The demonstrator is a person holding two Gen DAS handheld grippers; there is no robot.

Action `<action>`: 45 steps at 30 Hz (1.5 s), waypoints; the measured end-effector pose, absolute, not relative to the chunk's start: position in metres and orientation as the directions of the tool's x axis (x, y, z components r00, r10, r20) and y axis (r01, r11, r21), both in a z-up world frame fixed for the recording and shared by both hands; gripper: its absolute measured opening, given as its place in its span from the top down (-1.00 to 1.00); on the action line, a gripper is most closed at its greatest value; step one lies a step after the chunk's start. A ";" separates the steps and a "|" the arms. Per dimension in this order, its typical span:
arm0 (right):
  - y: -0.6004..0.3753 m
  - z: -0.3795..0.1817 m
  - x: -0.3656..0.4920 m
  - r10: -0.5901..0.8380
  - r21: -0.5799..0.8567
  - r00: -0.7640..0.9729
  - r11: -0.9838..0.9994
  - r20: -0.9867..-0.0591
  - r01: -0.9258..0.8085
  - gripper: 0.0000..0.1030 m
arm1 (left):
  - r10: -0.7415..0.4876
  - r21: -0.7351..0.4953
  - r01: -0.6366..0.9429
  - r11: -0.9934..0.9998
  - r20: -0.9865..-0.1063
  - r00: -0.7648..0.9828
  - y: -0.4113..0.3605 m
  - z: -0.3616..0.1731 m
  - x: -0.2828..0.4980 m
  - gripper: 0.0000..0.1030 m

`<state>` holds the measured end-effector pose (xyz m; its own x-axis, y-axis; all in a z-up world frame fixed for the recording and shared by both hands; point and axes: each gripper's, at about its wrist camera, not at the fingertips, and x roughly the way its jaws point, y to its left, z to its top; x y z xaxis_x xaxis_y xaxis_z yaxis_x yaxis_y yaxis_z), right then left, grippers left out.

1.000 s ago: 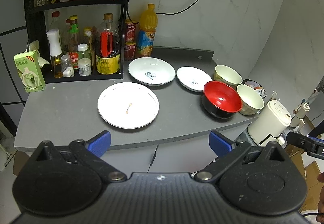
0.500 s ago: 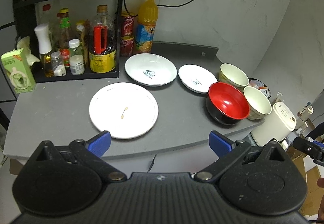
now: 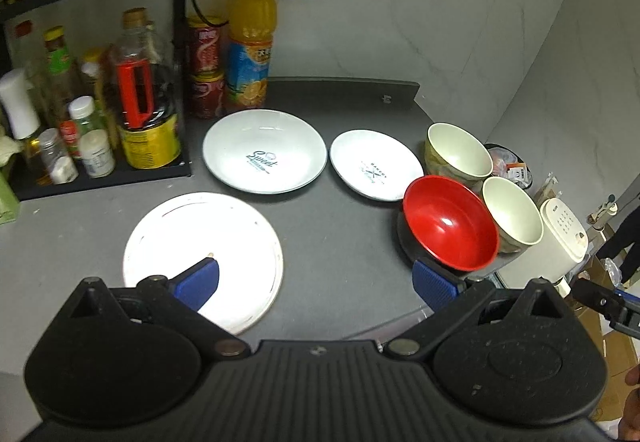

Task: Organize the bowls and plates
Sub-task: 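Move both grippers to the large cream bowl and close them on its rim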

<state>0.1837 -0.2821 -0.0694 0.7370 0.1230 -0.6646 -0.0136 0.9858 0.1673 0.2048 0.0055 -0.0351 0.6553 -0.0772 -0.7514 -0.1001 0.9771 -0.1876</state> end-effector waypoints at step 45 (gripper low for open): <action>-0.382 -0.123 0.356 0.091 0.239 0.664 0.961 -0.742 0.136 -0.99 | -0.149 -0.222 -0.047 0.974 -0.785 0.602 -0.108 -0.062 0.416 -0.95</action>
